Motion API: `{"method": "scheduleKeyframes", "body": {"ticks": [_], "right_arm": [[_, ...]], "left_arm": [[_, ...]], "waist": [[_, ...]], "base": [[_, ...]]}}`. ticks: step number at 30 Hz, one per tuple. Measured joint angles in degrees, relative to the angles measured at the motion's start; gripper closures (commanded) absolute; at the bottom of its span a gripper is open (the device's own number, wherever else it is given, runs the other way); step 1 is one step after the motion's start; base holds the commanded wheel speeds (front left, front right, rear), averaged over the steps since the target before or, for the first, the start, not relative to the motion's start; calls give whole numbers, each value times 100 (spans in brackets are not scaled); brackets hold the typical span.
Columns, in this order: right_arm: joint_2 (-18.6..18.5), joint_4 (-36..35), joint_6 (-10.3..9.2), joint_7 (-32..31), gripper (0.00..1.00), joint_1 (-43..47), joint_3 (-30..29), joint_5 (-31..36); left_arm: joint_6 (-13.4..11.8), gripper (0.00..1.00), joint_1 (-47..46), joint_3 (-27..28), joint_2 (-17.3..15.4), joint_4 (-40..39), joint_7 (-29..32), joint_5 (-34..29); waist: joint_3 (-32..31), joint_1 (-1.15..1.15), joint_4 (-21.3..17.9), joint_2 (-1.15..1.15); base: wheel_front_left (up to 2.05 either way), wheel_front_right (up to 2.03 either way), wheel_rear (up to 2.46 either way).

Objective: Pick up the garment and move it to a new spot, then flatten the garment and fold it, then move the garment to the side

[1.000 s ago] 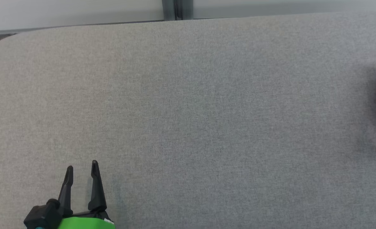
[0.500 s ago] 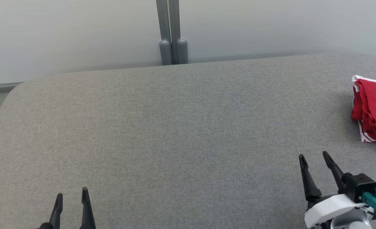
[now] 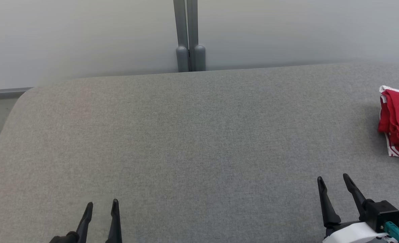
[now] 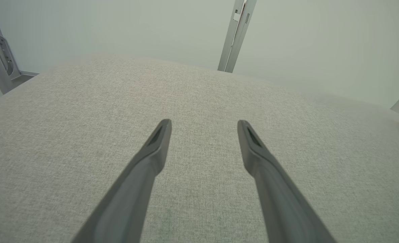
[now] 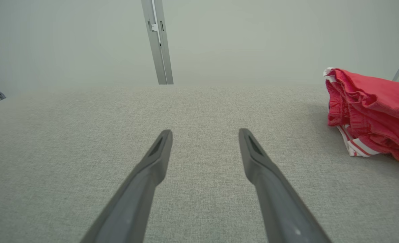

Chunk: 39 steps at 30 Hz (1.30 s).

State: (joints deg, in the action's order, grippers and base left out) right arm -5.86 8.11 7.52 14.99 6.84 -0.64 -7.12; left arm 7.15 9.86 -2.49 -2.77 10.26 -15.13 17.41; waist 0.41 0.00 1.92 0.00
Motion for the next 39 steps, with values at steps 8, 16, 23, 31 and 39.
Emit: {"method": "scheduleKeyframes", "body": {"ticks": [8, 16, 23, 31, 39], "right_arm": [[98, 227, 1, -65, 100, 4, 2, -131], [101, 268, 0, -286, 100, -32, -27, -1080], [107, 298, 0, -448, 100, -159, -62, -1819], [113, 331, 0, -636, 100, -281, -103, -2598], [129, 361, 0, -795, 100, -393, -146, -3296]], "left_arm": [[14, 100, 59, -124, 29, 203, 37, 144], [13, 100, -24, -97, 8, 215, 221, 1002], [14, 100, -180, -56, -29, 255, 357, 1677], [14, 100, -343, -1, -58, 288, 526, 2393], [14, 100, -483, 51, -91, 299, 670, 3023]], "waist": [[12, 0, -3, 0], [10, 0, -16, 0], [8, 0, -27, 0], [5, 0, -39, 0], [3, 0, -51, 0]], "base": [[0, 0, 0], [0, 0, 0], [0, 0, 0], [0, 0, 0], [0, 0, 0]]}}
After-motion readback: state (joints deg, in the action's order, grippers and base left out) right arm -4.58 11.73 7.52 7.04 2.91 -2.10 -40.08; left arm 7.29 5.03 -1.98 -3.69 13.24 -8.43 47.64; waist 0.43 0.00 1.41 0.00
